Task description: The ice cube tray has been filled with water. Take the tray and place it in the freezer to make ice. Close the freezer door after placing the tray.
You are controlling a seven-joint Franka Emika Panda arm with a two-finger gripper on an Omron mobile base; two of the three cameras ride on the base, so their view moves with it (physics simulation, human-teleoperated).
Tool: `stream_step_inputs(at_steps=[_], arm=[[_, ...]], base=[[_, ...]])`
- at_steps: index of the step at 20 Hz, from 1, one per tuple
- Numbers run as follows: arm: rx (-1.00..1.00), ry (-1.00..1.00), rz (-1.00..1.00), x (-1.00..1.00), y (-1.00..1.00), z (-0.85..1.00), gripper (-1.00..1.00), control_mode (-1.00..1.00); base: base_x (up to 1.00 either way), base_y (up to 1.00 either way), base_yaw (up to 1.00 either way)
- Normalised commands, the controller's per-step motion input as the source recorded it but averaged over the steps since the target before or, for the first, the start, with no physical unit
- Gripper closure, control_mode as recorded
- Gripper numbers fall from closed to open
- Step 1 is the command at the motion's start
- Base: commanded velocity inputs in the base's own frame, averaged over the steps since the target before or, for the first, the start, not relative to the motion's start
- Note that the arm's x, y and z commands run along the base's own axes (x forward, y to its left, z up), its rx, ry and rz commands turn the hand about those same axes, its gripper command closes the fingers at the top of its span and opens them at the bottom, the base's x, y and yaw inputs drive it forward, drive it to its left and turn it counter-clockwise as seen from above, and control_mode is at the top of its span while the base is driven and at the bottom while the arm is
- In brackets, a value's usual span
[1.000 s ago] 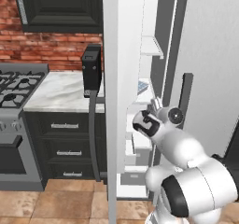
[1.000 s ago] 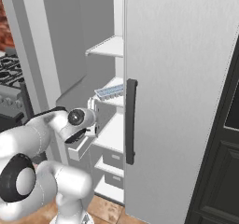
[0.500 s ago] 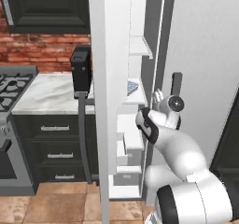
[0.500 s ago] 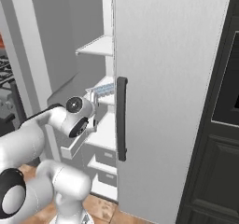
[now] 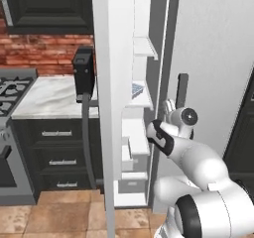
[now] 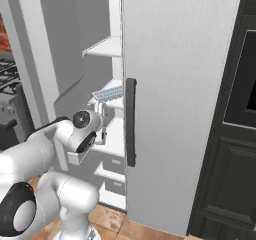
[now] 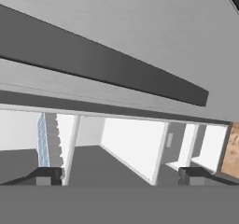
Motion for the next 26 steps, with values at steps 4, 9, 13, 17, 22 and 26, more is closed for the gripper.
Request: stream_step_inputs(at_steps=[4,9,13,17,22,26], arm=[[0.0,0.0,0.0,0.0,0.0,0.0,-1.0,1.0],[0.0,0.0,0.0,0.0,0.0,0.0,-1.0,1.0],[0.0,0.0,0.0,0.0,0.0,0.0,-1.0,1.0],[0.0,0.0,0.0,0.0,0.0,0.0,-1.0,1.0],[0.0,0.0,0.0,0.0,0.0,0.0,-1.0,1.0],[0.0,-0.01,-0.05,-0.04,-0.05,0.04,-1.0,-1.0]], base=[[-0.45,0.29,0.0],[-0.07,0.56,-0.09],[0.0,0.79,-0.21],[-0.1,0.47,-0.28],[-0.35,-0.17,-0.32],[-0.22,-0.31,-0.19]])
